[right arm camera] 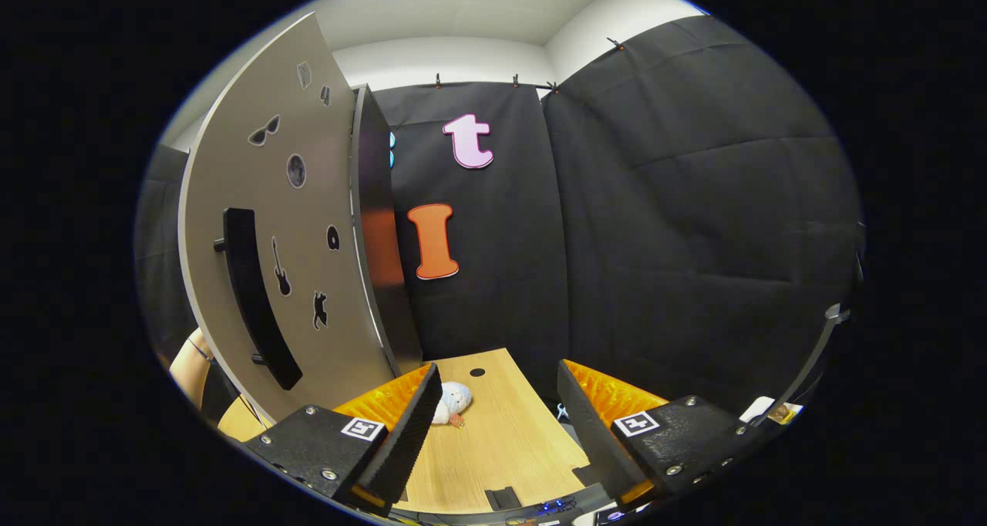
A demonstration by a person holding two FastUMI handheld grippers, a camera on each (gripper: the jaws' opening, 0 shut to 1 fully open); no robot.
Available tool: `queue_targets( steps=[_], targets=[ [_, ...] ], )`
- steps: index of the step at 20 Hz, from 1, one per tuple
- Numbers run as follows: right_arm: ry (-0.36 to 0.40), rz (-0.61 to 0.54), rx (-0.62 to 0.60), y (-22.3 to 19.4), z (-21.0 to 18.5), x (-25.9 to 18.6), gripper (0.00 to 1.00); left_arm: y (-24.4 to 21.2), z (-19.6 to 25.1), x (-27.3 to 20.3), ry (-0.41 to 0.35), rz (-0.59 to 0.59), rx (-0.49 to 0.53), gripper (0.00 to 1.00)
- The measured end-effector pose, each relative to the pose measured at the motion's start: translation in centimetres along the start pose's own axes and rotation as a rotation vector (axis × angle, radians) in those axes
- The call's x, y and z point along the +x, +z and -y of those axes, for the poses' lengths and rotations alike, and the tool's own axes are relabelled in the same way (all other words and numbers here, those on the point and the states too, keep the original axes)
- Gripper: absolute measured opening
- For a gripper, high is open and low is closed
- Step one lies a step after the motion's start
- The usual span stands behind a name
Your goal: Open the cabinet door with the right hand, grasp the bottle in the cabinet with the left hand and place it on the coaster, then close the cabinet door with the right hand.
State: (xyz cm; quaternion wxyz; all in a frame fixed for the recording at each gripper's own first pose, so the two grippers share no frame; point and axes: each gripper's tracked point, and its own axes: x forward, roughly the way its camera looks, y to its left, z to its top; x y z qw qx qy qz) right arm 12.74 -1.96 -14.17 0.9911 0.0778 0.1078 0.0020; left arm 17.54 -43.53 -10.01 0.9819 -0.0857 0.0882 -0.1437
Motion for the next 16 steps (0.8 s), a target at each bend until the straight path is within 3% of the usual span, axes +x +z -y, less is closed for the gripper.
queue_targets(
  steps=[2,3,10,16],
  targets=[
    [0.009,0.002,-0.002,0.1,-0.4,0.4,0.93,0.2,-0.2,-1.0,-0.003,-0.001,-0.003,0.82],
    [0.015,0.002,-0.001,0.2,-0.6,0.7,0.98,0.4,-0.3,-1.6,-0.008,0.0,-0.001,0.81],
    [0.058,0.01,-0.013,0.6,-2.5,1.7,0.98,0.3,-1.9,-6.5,-0.014,0.005,0.021,0.82],
    [0.08,0.002,-0.021,0.6,-3.6,1.5,0.93,-0.5,-5.9,-11.3,0.035,0.016,0.081,0.82]
  ],
)
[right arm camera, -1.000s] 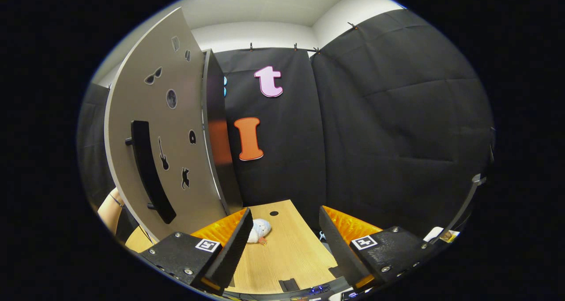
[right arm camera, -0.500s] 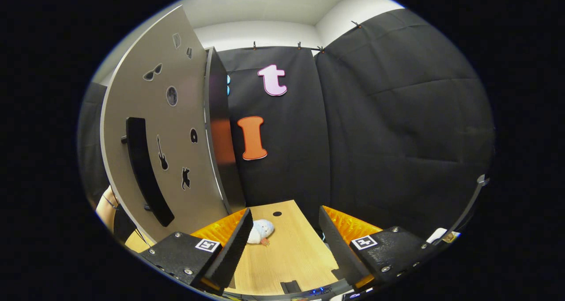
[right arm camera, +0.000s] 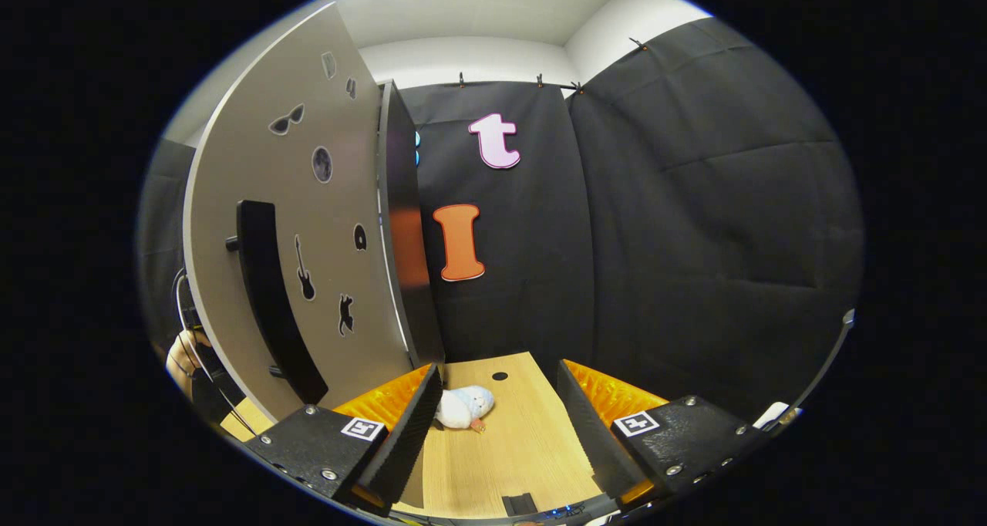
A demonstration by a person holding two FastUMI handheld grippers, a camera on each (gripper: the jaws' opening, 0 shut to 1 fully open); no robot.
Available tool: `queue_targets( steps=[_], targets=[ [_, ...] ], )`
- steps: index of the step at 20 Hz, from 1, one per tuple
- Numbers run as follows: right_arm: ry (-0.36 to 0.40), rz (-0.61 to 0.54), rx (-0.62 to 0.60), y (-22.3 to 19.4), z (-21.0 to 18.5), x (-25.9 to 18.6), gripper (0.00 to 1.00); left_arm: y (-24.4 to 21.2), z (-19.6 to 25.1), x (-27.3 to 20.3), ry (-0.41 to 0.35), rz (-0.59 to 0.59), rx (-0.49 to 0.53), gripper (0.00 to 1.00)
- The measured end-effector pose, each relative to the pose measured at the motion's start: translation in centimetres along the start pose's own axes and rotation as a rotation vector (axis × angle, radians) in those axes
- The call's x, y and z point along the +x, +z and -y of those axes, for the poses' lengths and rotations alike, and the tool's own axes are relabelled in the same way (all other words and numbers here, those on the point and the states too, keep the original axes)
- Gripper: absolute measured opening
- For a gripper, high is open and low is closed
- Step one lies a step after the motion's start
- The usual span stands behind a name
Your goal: Open the cabinet door with the right hand, grasp the bottle in the cabinet with the left hand and place it on the coaster, then close the cabinet door with the right hand.
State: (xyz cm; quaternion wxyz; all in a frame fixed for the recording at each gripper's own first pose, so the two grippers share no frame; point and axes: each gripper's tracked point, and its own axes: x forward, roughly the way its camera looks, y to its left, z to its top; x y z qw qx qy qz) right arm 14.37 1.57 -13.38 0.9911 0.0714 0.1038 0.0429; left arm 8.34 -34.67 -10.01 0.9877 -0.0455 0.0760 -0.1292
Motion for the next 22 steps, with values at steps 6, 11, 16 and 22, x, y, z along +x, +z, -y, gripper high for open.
queue_targets(
  steps=[6,11,16,22],
  targets=[
    [0.012,0.014,-0.027,0.6,-1.9,-0.6,0.93,-3.4,-4.8,-4.5,0.047,-0.025,-0.017,0.84],
    [-0.001,0.025,-0.037,0.8,-2.2,-1.3,0.93,-6.1,-8.3,-7.6,0.082,-0.027,-0.017,0.82],
    [-0.007,0.014,-0.039,0.5,-2.2,-1.5,0.93,-11.0,-10.0,-9.7,0.095,-0.033,-0.007,0.82],
    [-0.014,0.011,-0.035,0.4,-2.8,-1.3,0.93,-18.5,-11.3,-10.7,0.101,-0.094,-0.042,0.82]
  ],
)
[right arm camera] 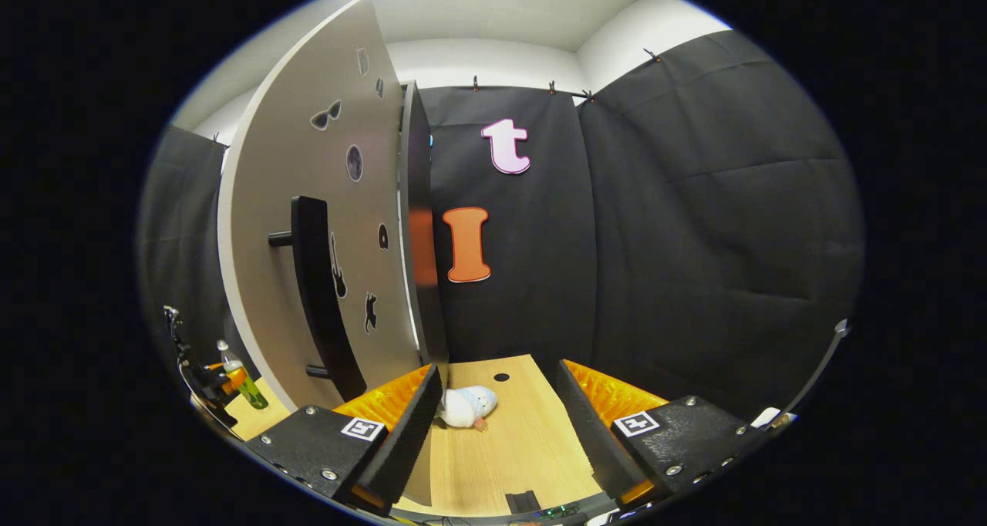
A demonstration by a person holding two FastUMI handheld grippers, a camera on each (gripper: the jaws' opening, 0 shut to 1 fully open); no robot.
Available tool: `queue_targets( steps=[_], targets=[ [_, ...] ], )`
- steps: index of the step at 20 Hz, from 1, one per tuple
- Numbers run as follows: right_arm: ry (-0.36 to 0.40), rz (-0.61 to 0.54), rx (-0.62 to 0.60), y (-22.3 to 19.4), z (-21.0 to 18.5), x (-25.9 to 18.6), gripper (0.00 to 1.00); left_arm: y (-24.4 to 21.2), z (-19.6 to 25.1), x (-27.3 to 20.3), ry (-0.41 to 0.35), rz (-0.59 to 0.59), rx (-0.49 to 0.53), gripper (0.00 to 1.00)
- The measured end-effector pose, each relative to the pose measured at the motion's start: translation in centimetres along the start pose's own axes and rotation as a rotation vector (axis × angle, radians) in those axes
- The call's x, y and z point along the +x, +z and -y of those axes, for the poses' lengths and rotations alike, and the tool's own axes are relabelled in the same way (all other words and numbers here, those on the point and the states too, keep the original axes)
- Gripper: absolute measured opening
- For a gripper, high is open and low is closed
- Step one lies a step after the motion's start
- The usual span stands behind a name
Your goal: Open the cabinet door with the right hand, grasp the bottle in the cabinet with the left hand and place it on the coaster, then close the cabinet door with the right hand.
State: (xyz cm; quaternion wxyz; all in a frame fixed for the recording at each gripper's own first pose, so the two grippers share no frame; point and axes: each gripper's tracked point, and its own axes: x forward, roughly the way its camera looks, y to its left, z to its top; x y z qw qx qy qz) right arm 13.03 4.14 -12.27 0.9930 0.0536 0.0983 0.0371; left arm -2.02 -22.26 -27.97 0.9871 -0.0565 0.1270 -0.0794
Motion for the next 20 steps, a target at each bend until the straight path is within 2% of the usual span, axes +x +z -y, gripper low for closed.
queue_targets(
  steps=[11,20],
  targets=[
    [-0.043,-0.037,-0.024,-0.8,0.1,0.6,0.93,-10.4,-0.5,1.7,0.026,-0.111,-0.036,0.83],
    [-0.048,-0.05,-0.035,-1.0,-0.2,1.1,0.93,-13.0,-1.1,2.5,0.052,-0.121,-0.027,0.82]
  ],
)
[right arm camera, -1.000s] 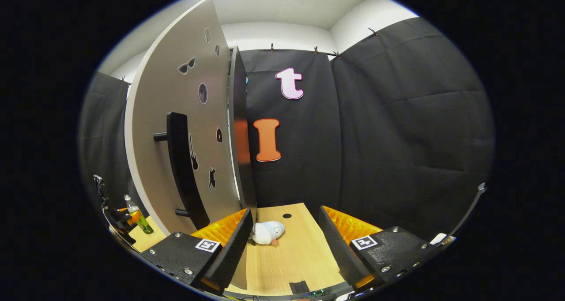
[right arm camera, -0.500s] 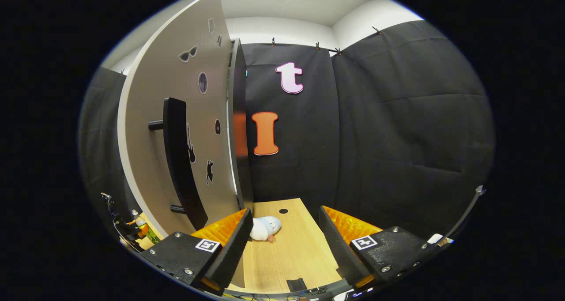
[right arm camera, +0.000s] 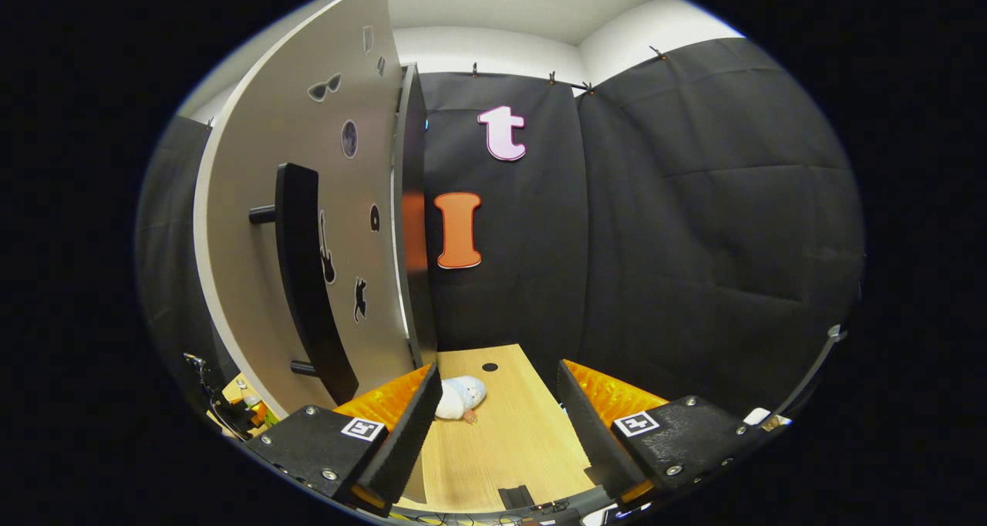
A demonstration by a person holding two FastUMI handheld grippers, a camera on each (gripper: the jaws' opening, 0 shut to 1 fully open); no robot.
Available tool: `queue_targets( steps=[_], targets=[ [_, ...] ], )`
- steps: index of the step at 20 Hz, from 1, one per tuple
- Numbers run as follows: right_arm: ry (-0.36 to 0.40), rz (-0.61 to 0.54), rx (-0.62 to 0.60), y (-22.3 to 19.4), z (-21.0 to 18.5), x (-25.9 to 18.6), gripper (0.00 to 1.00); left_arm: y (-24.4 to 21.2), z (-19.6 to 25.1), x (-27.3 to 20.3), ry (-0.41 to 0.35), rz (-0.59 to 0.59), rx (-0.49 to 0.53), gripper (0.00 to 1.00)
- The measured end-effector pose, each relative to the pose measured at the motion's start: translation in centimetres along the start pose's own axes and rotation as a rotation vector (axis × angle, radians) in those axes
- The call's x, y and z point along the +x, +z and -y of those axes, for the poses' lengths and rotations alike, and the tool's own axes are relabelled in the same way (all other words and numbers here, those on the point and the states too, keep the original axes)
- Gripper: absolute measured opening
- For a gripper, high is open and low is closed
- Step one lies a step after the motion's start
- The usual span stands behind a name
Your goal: Open the cabinet door with the right hand, grasp the bottle in the cabinet with the left hand and place it on the coaster, then close the cabinet door with the right hand.
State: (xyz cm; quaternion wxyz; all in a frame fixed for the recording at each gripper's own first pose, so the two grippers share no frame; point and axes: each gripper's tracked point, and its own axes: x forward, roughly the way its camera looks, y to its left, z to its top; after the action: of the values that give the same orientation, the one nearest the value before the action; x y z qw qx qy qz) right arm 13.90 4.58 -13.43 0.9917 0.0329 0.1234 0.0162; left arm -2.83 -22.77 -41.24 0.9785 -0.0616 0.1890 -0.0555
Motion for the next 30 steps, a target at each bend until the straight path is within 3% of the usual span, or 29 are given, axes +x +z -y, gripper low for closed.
queue_targets(
  steps=[11,14,16,17,19,21,22,25,26,30],
  targets=[
    [0.034,0.0,-0.011,-0.2,-1.5,0.2,0.93,-0.1,0.0,-1.1,0.006,-0.025,0.05,0.85],
    [0.033,-0.003,-0.005,-0.4,-1.7,0.3,0.92,0.0,0.0,-1.6,0.005,-0.038,0.014,0.97],
    [0.035,-0.006,-0.001,-0.4,-1.9,0.3,0.92,0.1,-0.1,-2.0,0.013,-0.044,-0.017,0.99],
    [0.034,-0.005,-0.001,-0.4,-2.0,0.2,0.98,0.4,-0.2,-2.2,0.015,-0.046,-0.032,0.99],
    [0.039,-0.006,-0.004,-0.4,-2.3,0.3,0.98,1.4,-0.1,-2.6,0.013,-0.038,-0.055,1.0],
    [0.043,-0.005,-0.009,-0.4,-2.5,0.2,0.89,2.7,-0.1,-3.1,0.007,-0.025,-0.06,0.98],
    [0.045,-0.003,-0.011,-0.3,-2.6,0.1,0.98,3.4,0.0,-3.4,-0.002,-0.02,-0.061,0.97],
    [0.047,0.007,-0.012,-0.3,-2.9,0.3,0.98,5.6,-0.1,-4.5,-0.009,-0.011,-0.066,0.97],
    [0.049,0.008,-0.012,-0.3,-3.1,0.3,0.89,6.6,-0.3,-5.1,-0.008,-0.004,-0.066,0.97],
    [0.066,0.012,-0.021,-0.5,-4.3,-0.2,0.87,10.6,-1.0,-6.9,0.014,0.01,-0.039,0.97]
  ],
)
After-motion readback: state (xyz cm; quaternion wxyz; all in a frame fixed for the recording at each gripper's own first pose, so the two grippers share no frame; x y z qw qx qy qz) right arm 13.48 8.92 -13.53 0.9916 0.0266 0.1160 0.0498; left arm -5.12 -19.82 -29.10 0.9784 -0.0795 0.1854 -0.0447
